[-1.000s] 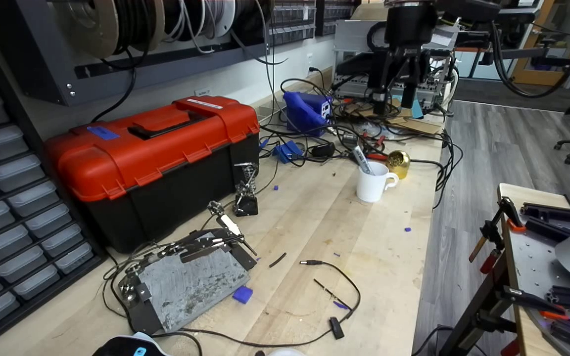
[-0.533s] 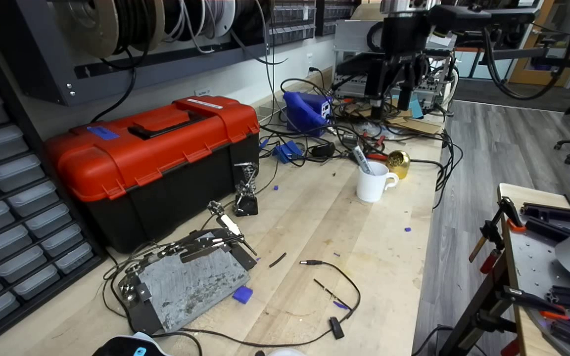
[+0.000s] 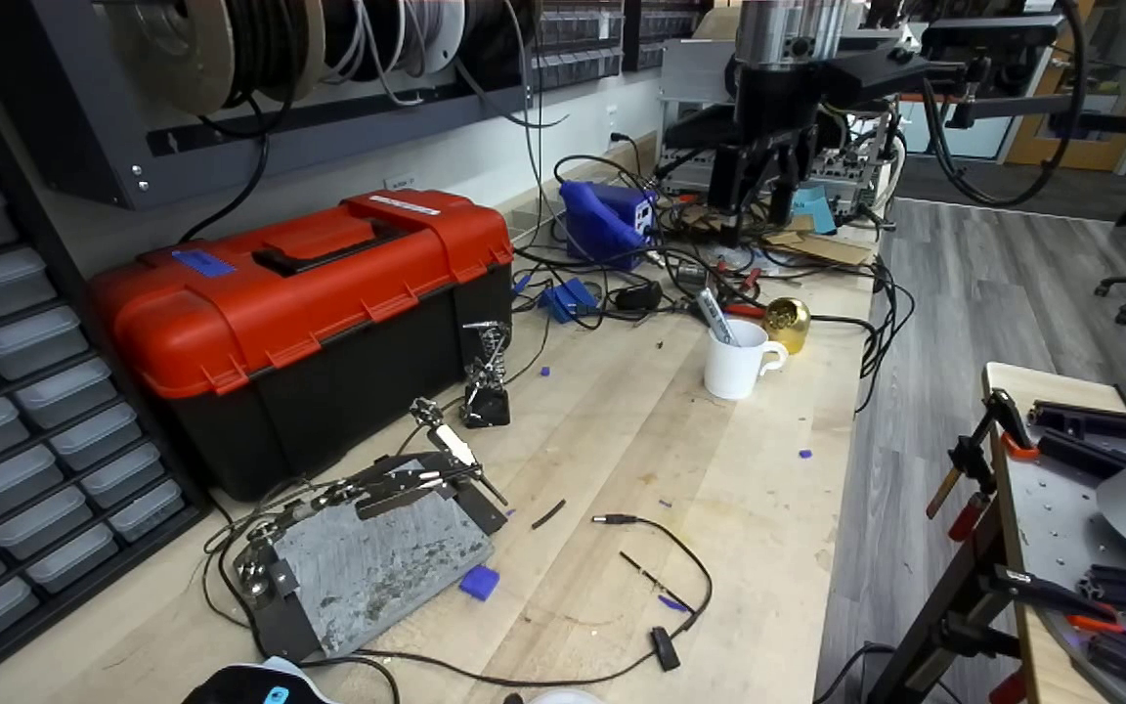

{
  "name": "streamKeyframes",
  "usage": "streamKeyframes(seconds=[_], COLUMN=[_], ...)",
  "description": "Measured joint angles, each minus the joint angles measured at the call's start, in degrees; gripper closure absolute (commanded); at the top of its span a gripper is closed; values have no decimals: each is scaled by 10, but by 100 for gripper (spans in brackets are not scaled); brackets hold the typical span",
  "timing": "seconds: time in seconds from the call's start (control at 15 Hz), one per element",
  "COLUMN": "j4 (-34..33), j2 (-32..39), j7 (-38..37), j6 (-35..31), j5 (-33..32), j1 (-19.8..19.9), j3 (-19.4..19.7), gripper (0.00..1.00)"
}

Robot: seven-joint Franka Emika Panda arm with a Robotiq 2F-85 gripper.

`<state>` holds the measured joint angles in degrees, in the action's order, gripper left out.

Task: Take the black marker out of the white mug and place it on the workbench

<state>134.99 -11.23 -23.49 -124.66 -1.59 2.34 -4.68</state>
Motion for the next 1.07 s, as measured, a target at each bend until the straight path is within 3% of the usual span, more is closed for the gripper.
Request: streamKeyframes(seconds=[0.47, 1.07], j4=[-15, -70], j2=[53, 125], j7=[9, 10], j6=[-64, -70], j5=[0, 0], j1=[0, -1], j3=[16, 26], gripper=[0, 0])
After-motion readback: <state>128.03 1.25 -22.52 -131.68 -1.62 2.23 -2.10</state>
